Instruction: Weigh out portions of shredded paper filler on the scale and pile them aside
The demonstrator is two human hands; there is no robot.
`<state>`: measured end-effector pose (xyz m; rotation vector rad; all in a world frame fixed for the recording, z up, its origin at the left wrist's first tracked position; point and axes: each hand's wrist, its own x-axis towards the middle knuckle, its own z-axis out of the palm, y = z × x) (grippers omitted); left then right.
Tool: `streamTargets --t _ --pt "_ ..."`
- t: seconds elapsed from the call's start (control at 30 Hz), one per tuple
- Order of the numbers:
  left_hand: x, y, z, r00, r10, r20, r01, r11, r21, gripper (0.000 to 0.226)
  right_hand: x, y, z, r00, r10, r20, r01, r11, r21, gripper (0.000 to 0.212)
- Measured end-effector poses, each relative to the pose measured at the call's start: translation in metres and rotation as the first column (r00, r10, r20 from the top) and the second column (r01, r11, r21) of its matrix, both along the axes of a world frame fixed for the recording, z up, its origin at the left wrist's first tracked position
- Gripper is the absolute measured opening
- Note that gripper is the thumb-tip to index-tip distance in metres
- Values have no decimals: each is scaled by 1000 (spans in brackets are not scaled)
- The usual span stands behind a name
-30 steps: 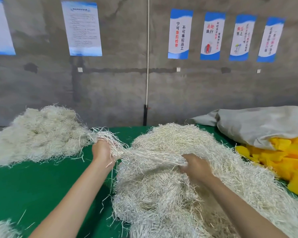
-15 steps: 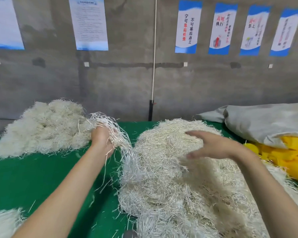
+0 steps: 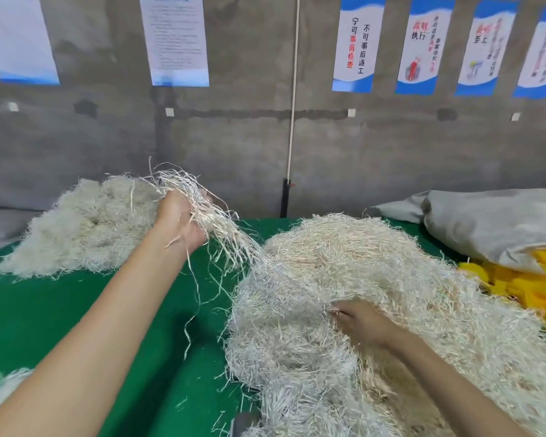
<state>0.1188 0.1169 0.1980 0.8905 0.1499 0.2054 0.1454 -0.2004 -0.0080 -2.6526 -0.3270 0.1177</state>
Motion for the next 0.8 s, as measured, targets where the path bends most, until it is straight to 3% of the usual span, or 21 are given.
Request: streamTargets --t 0.1,0.13,0.17,0.2,0.23,0.27,0.3,0.33,0.37,0.4,0.43,0.47,0.5,0.53,0.57,0.6,0.63,0.67,0.7,0.73,0.8 --pt "-2 6 -4 982 -188 -11 188 982 19 34 -1 -17 5 997 -71 32 70 997 23 20" --pt "-1 7 -6 969 -245 -18 245 958 148 29 0 -20 5 994 -109 31 106 991 79 21" --pt "-1 8 -10 960 -279 -38 269 869 415 18 -1 -22 6 987 -154 38 147 978 146 21" --pt "-1 9 -16 950 -305 -59 249 635 731 21 0 -21 9 979 -201 37 185 951 248 22" --pt "-2 7 -24 937 -341 -77 184 294 938 32 1 -20 13 970 -243 9 221 897 382 26" --pt "-4 2 -33 901 -410 -141 140 -33 990 39 2 -18 16 961 -270 -52 256 808 530 28" --pt "-9 -6 -42 857 -431 -283 155 -307 939 41 3 -15 21 950 -291 -112 294 715 635 27" --pt "-14 -14 -52 819 -378 -432 195 -524 829 41 4 -13 26 940 -308 -149 320 642 697 24" --pt "-18 -22 -63 787 -269 -555 238 -698 675 42 5 -11 31 936 -319 -151 326 618 715 23" --pt "-19 -27 -74 756 -167 -633 284 -787 547 41 6 -9 36 938 -321 -133 314 617 722 22" --pt "-19 -30 -82 737 -130 -664 307 -811 498 38 7 -9 39 939 -328 -105 303 640 706 21" --pt "-16 -31 -88 741 -165 -651 319 -766 558 32 7 -9 39 935 -344 -86 308 670 676 22" --pt "-14 -31 -88 765 -236 -599 340 -642 687 26 7 -11 37 930 -359 -75 322 704 632 22" --pt "-11 -29 -87 818 -314 -483 334 -425 841 24 6 -15 32 923 -376 -79 348 733 584 22" --pt "-8 -25 -83 883 -336 -328 302 -129 944 27 5 -22 24 913 -401 -80 381 763 522 23" --pt "-2 -16 -78 943 -281 -175 234 192 953 32 4 -30 17 895 -441 -72 421 779 464 25" --pt "1 -7 -68 982 -176 -67 144 475 868 39 4 -39 10 869 -492 -62 467 770 435 27" --pt "5 5 -59 996 -86 -8 64 672 737 45 2 -48 6 839 -540 -62 511 743 432 26" --pt "9 15 -52 1000 -10 14 -1 763 646 48 1 -55 4 818 -574 -51 537 726 429 25" --pt "11 24 -48 999 46 19 -48 755 654 48 -1 -58 6 804 -593 -41 549 714 435 24" --pt "9 25 -48 994 113 8 -71 570 819 31 0 -60 15 801 -592 -85 532 640 555 20"
